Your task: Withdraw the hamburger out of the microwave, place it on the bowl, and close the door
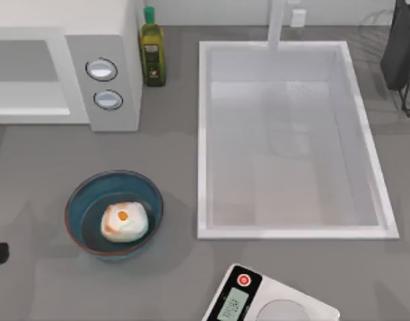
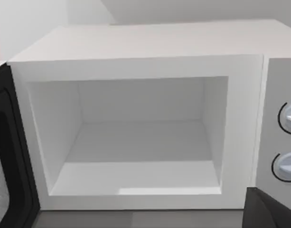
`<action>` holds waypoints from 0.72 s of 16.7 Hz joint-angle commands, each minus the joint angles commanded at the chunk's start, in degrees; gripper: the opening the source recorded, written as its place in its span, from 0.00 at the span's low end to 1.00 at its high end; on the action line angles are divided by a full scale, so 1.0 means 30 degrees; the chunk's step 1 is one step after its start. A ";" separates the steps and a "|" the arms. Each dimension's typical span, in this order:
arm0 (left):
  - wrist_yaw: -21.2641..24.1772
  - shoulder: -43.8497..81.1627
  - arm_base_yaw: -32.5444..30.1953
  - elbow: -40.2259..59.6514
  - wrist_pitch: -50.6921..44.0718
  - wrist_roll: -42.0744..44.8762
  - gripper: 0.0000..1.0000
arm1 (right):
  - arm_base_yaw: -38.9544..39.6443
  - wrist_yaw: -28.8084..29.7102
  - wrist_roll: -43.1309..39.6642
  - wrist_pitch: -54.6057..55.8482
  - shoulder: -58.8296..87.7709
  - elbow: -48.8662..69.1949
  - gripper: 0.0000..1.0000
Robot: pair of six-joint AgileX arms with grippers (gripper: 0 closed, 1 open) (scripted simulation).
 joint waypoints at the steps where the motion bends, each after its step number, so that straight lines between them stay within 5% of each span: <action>1: 0.0447 0.0809 0.0647 0.0711 -0.0324 0.0495 0.00 | 0.0000 0.0000 0.0000 0.0000 0.0000 0.0000 1.00; 12: 0.9319 1.9735 1.3252 1.3931 -0.5948 0.9791 0.00 | 0.0000 0.0000 0.0000 0.0000 0.0000 0.0000 1.00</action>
